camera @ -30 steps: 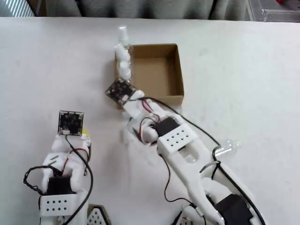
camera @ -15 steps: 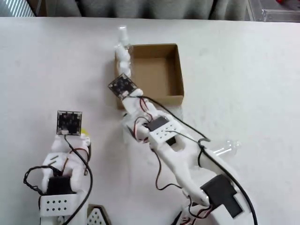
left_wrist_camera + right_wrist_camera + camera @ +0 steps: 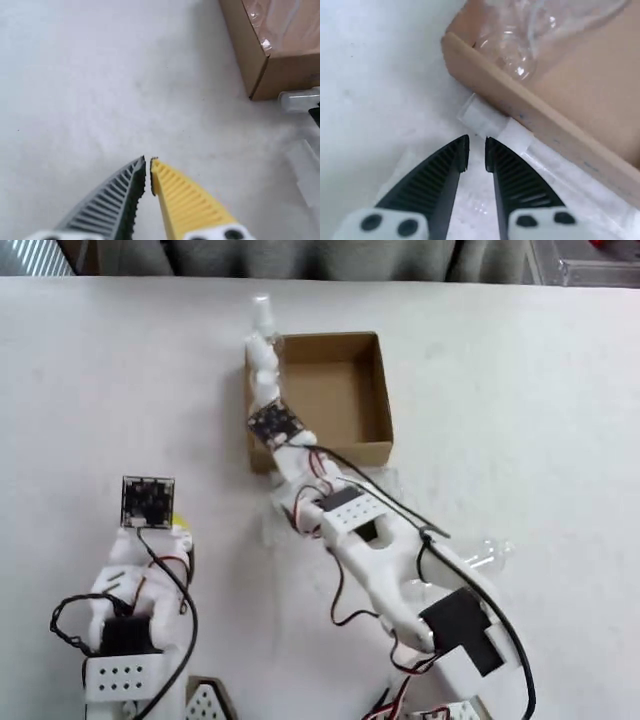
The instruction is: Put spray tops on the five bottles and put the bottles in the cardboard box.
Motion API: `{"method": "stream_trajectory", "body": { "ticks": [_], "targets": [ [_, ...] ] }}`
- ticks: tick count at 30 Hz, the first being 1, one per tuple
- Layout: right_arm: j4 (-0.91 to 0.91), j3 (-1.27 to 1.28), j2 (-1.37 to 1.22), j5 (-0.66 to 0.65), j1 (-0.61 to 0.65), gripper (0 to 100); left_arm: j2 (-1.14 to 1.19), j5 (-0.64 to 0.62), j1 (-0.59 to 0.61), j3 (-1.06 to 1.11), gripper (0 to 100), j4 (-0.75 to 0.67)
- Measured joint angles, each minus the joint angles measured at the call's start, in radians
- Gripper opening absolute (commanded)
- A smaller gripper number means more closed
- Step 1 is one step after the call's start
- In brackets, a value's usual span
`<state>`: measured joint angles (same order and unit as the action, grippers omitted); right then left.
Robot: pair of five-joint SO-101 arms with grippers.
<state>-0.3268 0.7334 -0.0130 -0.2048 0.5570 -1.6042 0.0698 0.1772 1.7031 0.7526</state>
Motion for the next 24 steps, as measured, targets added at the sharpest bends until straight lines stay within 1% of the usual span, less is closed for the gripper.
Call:
{"method": "stream_trajectory", "body": {
  "ticks": [8,14,19,24],
  "targets": [
    [-0.100,0.000,0.087,0.000,-0.124,4.8,0.000,0.000,0.000,0.000,2,0.000],
    [-0.157,0.000,0.104,0.000,-0.215,4.8,0.000,0.000,0.000,0.000,2,0.000],
    [-0.203,0.000,0.155,0.000,-0.209,4.8,0.000,0.000,0.000,0.000,2,0.000],
    [-0.255,0.000,0.265,0.000,-0.127,4.8,0.000,-0.003,0.000,0.000,2,0.000]
  ]
}}
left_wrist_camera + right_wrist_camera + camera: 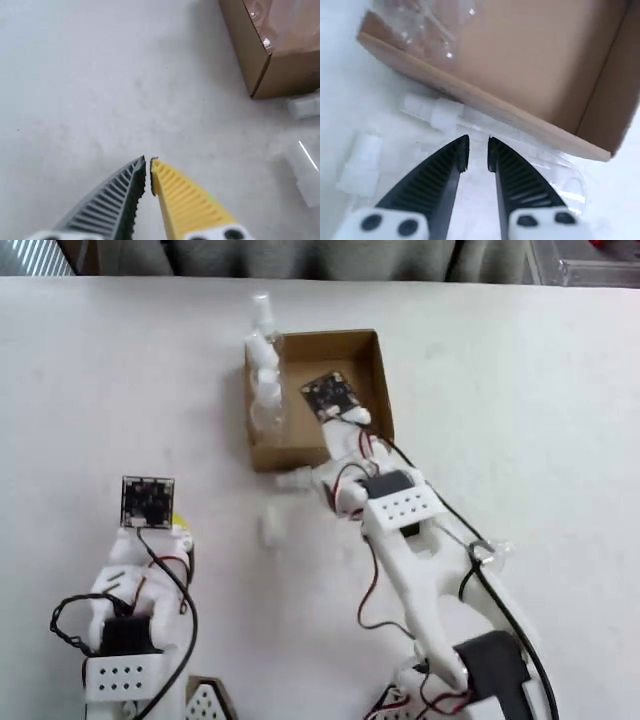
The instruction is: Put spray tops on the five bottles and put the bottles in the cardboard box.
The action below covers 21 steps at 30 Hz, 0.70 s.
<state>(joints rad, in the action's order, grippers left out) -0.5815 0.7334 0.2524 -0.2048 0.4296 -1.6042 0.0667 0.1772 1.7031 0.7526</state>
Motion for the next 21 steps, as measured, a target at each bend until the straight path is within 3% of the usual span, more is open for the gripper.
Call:
{"method": "stream_trajectory", "body": {
  "ticks": [9,21],
  "targets": [
    [-0.081,0.012,0.069,0.101,0.183,4.8,0.000,0.000,0.000,0.000,2,0.000],
    [0.071,0.074,-0.087,0.114,0.196,4.8,0.000,0.000,0.000,0.000,2,0.000]
  ]
}}
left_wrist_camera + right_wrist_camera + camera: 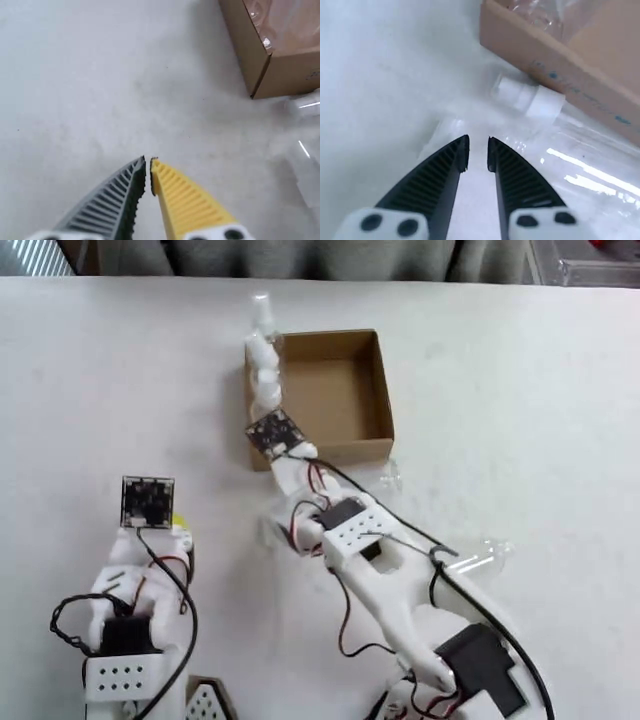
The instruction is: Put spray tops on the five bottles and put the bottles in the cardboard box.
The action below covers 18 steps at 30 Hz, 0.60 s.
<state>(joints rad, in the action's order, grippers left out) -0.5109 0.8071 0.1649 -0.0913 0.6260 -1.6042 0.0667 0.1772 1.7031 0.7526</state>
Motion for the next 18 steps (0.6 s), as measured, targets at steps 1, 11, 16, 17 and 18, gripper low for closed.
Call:
{"method": "stream_trajectory", "body": {
  "ticks": [1,11,16,17,18],
  "targets": [
    [0.000,0.000,0.000,0.000,-0.012,4.8,0.000,0.000,0.000,0.000,2,0.000],
    [0.000,0.000,0.000,0.000,-0.201,4.8,0.000,0.000,0.000,0.000,2,0.000],
    [0.000,0.000,0.000,0.002,-0.287,4.8,0.000,0.000,0.000,0.000,2,0.000],
    [0.000,0.000,0.000,0.002,-0.295,4.8,0.000,0.000,0.000,0.000,2,0.000],
    [0.000,0.000,0.000,0.002,-0.298,4.8,0.000,0.000,0.000,0.000,2,0.000]
  ]
}}
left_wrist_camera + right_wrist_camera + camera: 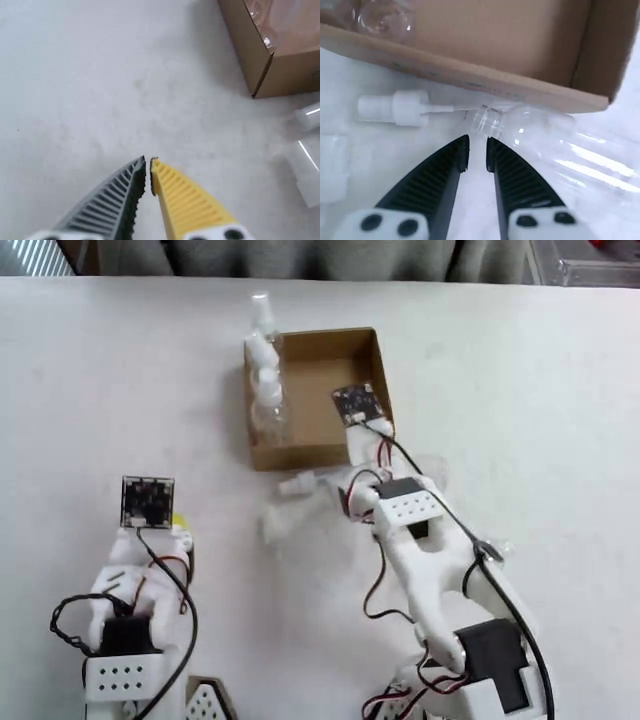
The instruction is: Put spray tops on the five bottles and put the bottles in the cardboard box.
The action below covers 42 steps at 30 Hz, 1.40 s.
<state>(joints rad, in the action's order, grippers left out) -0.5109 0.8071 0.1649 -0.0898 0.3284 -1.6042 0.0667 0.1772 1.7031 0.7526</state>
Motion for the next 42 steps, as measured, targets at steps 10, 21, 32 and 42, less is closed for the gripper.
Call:
{"method": "stream_trajectory", "body": {
  "ticks": [10,21,32,42],
  "targets": [
    [0.000,0.000,0.000,0.000,-0.063,4.8,0.000,0.000,0.000,0.000,2,0.000],
    [0.006,-0.023,-0.011,0.000,-0.256,4.8,0.000,0.000,0.000,0.000,2,0.000],
    [0.018,-0.054,-0.011,-0.077,-0.328,4.8,0.000,0.000,0.000,0.000,2,0.000],
    [0.072,-0.054,-0.011,-0.077,-0.328,4.8,0.000,0.000,0.000,0.000,2,0.000]
  ]
}}
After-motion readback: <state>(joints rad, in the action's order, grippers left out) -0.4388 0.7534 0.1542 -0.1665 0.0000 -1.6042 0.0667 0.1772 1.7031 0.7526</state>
